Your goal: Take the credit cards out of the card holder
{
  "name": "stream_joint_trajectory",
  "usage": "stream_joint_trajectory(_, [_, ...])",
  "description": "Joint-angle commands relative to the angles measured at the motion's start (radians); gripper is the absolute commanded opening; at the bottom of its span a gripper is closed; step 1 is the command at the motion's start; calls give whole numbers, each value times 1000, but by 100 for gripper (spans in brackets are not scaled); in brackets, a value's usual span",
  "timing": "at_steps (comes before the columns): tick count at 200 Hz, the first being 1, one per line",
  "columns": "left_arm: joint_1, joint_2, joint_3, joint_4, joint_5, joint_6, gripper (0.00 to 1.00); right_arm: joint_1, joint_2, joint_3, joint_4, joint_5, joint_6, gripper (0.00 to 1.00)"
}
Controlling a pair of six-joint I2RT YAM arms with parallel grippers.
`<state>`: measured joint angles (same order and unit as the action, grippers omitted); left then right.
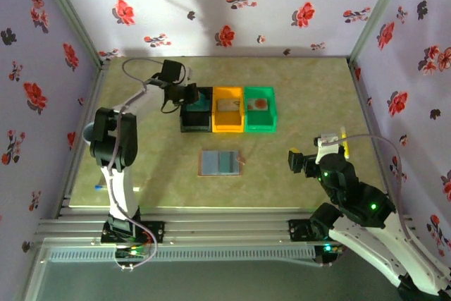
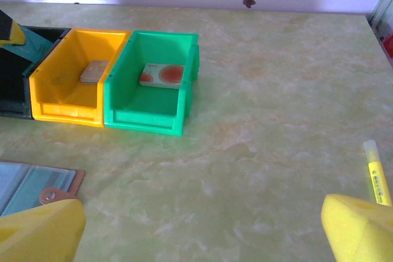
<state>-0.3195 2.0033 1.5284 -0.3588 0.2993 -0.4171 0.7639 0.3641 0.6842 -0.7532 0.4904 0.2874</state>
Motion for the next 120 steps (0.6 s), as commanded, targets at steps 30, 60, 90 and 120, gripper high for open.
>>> stream_joint_trajectory(30, [17,60,57,23,18,-41,0,-8,-9,-19,38,-16,-19,99])
stream_joint_trajectory(60, [18,86,80,25,23,-41,0,-8,-8,-20,41,-18,-21,99])
stream_joint_trajectory(90, [23,108,92,29,30,-54,0,-9,-8,-24,43,-23,-23,99])
stream_joint_trajectory(120, [30,134,114,22,52,-58,0,-9,-8,-27,49,-35,-27,99])
